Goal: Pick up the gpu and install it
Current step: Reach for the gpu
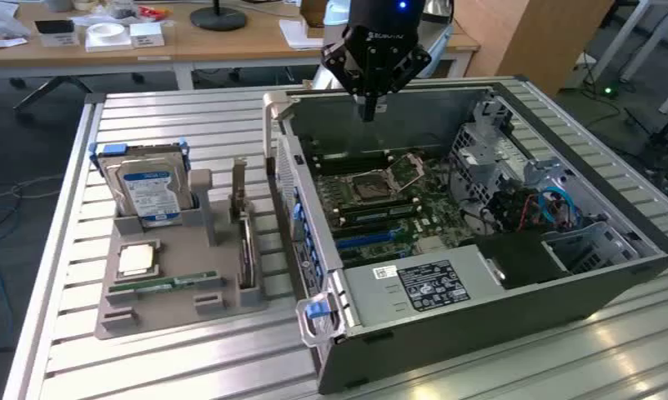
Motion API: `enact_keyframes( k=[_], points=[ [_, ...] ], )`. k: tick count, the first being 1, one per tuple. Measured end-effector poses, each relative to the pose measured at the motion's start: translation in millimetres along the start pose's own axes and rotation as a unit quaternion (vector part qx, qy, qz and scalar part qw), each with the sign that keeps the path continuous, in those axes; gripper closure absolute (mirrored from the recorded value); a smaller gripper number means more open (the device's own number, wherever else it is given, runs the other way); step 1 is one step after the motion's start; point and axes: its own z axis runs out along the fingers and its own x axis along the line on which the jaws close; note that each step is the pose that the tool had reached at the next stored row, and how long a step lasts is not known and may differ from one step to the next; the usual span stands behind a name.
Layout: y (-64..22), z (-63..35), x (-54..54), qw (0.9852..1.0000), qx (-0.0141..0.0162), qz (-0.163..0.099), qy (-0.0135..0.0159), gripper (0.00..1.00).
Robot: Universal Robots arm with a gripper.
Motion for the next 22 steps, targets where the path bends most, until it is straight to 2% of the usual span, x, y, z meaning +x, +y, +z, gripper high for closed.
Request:
enact_keyframes(
  k=[13,22],
  points=[
    [-0.1,0.1,0.9,1.0000,-0.0001,0.000,-0.0001,0.89],
    [-1.1,-0.2,15.1,1.0000,-0.0001,0.000,-0.0003,0.89]
  ],
)
